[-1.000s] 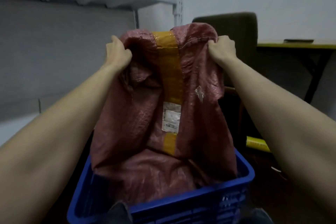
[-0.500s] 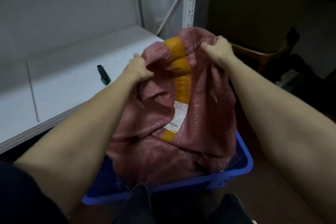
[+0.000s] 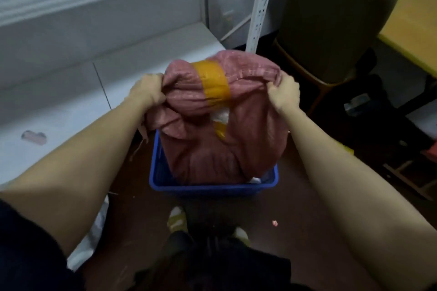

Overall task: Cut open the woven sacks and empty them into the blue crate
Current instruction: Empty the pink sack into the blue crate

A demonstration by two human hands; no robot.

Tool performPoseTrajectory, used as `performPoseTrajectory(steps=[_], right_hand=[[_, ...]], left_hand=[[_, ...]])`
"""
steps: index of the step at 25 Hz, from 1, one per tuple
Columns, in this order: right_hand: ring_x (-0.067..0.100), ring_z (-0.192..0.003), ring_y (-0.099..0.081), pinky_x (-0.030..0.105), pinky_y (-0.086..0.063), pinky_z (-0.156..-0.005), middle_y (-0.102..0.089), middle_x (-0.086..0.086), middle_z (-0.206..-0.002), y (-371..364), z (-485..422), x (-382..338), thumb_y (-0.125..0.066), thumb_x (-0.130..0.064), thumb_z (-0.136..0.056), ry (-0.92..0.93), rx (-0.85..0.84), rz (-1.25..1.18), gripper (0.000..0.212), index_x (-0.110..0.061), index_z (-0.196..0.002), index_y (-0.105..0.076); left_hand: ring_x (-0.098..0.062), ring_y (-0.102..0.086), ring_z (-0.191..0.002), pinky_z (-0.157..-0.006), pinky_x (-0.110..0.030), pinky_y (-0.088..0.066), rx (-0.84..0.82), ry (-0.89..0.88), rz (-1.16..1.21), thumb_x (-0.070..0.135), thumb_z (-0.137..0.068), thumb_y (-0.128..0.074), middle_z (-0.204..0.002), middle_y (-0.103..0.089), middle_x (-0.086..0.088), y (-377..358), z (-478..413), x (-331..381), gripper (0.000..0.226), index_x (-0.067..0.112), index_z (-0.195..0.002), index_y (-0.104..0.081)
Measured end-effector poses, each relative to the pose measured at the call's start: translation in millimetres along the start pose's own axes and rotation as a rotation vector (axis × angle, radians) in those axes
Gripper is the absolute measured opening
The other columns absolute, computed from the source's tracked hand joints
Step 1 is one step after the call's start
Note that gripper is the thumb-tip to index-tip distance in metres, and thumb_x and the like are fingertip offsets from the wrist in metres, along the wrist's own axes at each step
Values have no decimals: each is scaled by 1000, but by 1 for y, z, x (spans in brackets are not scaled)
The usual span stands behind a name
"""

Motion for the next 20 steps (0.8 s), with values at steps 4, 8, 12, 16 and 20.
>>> performPoseTrajectory(steps=[4,8,12,16,20], right_hand=[[30,-100,-62,28,-42,-80,-69,12,-100,60,2,-42,-48,-24,-85,132,266,-271,28,-12,-104,-66],[21,-95,-63,18,-38,-76,-70,6,-97,100,2,-104,-48,-17,-86,349,360,-392,27,-9,-106,-66],[33,-98,-62,31,-44,-79,-69,16,-98,92,-4,-100,-52,-23,-84,312,280,-239,25,-12,-100,-67],[34,-99,-62,32,-45,-79,-69,16,-97,104,-18,-117,-54,-25,-85,324,212,-173,22,-13,-97,-68],[36,-104,-60,35,-46,-84,-68,19,-103,124,-41,-142,-58,-34,-87,365,157,-46,30,-10,-101,-69]], left_hand=[[-47,-50,-108,-89,-51,-43,476,73,197,3,-76,-53,-118,-52,-29,75,28,-9,37,0,-113,-48],[-41,-49,-111,-88,-47,-40,761,124,328,3,-76,-45,-122,-52,-21,148,54,-2,44,6,-119,-46],[-47,-51,-109,-89,-50,-44,590,218,196,8,-80,-50,-118,-54,-28,149,55,-14,37,8,-117,-49],[-47,-53,-107,-88,-49,-45,604,258,182,8,-81,-54,-116,-56,-27,164,60,-28,35,9,-116,-50],[-42,-54,-108,-87,-43,-44,452,159,83,17,-78,-70,-116,-58,-25,188,61,-29,41,5,-114,-54]])
Point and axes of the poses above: each hand's wrist, its own z-axis away from the middle knuckle, its own y-axis out of the back of the hand, x = y × z, the point moved 6 cm from there along -z, towards the middle knuckle
